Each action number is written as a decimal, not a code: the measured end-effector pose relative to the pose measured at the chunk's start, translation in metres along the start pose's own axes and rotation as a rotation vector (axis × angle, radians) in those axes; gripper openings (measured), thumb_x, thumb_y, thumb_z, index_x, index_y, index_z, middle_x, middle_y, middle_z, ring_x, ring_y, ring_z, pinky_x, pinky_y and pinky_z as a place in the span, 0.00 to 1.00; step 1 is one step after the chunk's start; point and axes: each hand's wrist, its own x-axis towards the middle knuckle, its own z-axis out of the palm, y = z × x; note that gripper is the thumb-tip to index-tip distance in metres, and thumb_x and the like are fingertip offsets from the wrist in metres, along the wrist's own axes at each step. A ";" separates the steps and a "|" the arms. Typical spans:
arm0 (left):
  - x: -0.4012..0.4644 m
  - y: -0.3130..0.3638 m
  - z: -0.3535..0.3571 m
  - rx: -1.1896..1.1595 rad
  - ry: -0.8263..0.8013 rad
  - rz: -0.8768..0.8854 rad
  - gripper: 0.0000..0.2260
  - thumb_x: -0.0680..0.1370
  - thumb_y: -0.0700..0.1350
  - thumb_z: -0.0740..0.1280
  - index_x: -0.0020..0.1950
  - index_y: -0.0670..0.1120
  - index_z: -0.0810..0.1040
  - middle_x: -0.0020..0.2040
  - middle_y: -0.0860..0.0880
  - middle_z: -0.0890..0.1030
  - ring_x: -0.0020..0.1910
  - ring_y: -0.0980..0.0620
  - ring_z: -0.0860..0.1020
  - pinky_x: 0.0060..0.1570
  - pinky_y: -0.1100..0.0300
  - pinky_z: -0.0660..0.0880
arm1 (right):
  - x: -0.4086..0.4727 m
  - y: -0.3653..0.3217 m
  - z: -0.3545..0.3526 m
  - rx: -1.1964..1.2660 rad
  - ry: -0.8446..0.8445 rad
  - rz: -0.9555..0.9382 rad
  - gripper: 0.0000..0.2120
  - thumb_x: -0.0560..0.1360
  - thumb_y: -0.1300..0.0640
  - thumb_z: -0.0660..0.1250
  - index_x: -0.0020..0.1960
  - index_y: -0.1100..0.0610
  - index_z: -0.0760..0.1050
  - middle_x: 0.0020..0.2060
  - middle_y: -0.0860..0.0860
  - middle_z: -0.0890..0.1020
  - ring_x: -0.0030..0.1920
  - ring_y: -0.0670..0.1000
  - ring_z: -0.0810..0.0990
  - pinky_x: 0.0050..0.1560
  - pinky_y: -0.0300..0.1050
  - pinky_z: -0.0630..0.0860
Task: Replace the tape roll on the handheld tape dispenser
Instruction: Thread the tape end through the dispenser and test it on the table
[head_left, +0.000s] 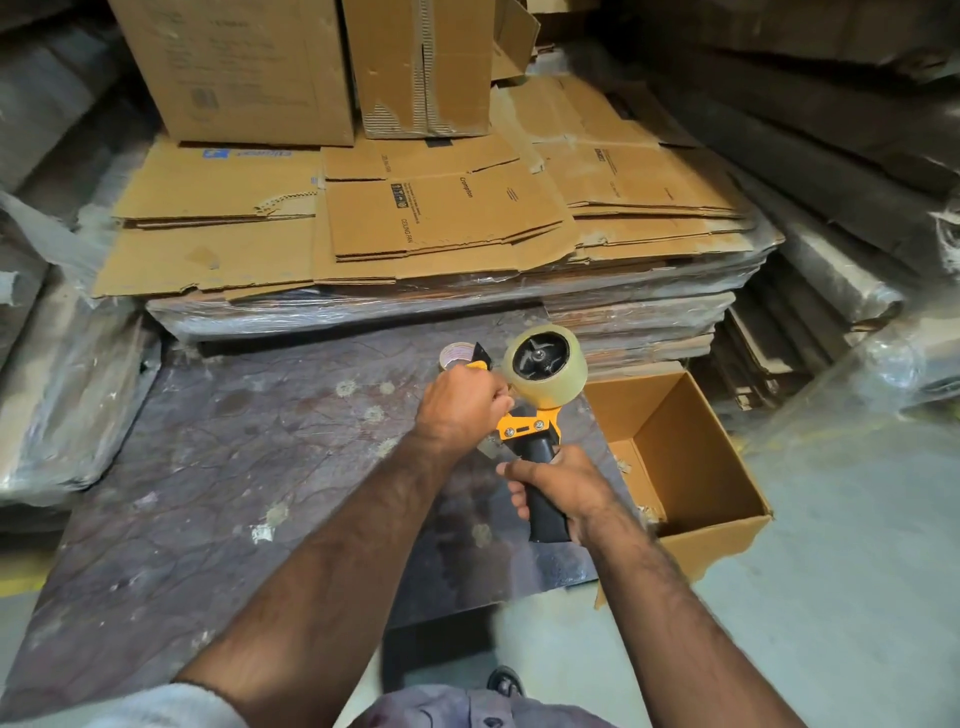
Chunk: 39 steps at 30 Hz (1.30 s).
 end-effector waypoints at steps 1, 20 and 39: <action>0.000 -0.002 0.000 0.016 -0.004 0.040 0.09 0.79 0.52 0.67 0.50 0.50 0.84 0.46 0.45 0.84 0.48 0.44 0.81 0.46 0.52 0.78 | 0.000 -0.001 0.000 0.020 -0.001 0.004 0.06 0.73 0.66 0.74 0.41 0.63 0.77 0.26 0.55 0.78 0.23 0.50 0.76 0.24 0.41 0.75; -0.017 -0.029 -0.022 -0.369 -0.087 0.005 0.02 0.77 0.40 0.72 0.45 0.44 0.85 0.36 0.49 0.86 0.32 0.58 0.84 0.41 0.65 0.82 | -0.015 -0.005 -0.048 0.194 -0.167 0.099 0.07 0.72 0.65 0.75 0.45 0.60 0.78 0.28 0.52 0.75 0.24 0.48 0.73 0.22 0.39 0.73; -0.024 -0.035 -0.035 -0.836 0.044 -0.283 0.04 0.77 0.32 0.71 0.45 0.40 0.82 0.44 0.40 0.83 0.35 0.47 0.87 0.36 0.55 0.84 | -0.018 -0.015 -0.014 0.222 -0.167 0.076 0.14 0.76 0.57 0.73 0.34 0.55 0.72 0.25 0.52 0.70 0.21 0.48 0.68 0.20 0.39 0.68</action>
